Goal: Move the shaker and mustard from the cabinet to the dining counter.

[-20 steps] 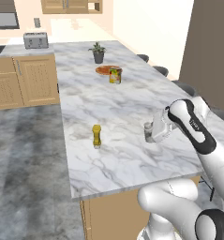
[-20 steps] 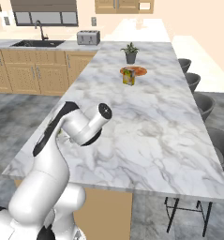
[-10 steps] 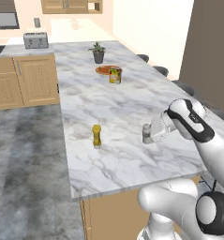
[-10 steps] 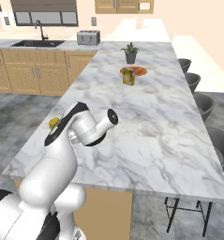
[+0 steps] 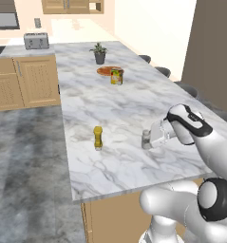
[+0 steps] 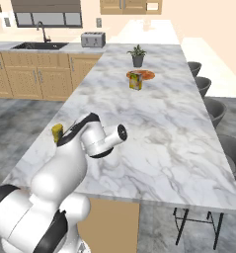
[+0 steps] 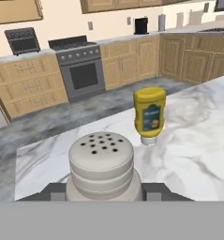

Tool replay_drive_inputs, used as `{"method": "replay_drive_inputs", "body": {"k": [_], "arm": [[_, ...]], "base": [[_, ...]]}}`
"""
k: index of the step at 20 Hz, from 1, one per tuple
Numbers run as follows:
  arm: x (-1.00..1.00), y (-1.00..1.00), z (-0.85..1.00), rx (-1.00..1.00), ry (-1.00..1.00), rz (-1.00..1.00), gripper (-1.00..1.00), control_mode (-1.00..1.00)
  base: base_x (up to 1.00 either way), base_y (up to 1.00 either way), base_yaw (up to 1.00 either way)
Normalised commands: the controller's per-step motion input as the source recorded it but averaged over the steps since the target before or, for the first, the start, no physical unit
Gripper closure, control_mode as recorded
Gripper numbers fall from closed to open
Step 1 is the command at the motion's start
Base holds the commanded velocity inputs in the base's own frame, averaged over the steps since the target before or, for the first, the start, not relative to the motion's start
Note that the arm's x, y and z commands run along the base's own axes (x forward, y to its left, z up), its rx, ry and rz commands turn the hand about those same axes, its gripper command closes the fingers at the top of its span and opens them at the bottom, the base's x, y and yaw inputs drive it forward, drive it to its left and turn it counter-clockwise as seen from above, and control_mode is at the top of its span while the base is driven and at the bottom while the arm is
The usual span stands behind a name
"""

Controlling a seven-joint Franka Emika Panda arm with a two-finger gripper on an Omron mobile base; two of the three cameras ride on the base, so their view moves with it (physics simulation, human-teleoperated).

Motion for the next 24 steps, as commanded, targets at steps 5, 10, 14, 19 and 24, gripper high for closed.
{"method": "replay_drive_inputs", "body": {"k": [5, 10, 14, 19, 24], "arm": [[0.14, 0.09, -0.32, 0.00, 0.00, 0.00, 1.00, -1.00], [0.08, 0.03, -0.30, 0.00, 0.00, 0.00, 1.00, -1.00], [0.03, 0.00, -0.28, 0.00, 0.00, 0.00, 1.00, -1.00], [0.02, 0.00, -0.25, 0.00, 0.00, 0.00, 1.00, -1.00], [0.01, 0.00, -0.23, 0.00, 0.00, 0.00, 1.00, -1.00]], "base": [[0.00, 0.00, 0.00], [0.00, 0.00, 0.00], [0.00, 0.00, 0.00], [0.00, 0.00, 0.00], [0.00, 0.00, 0.00]]}}
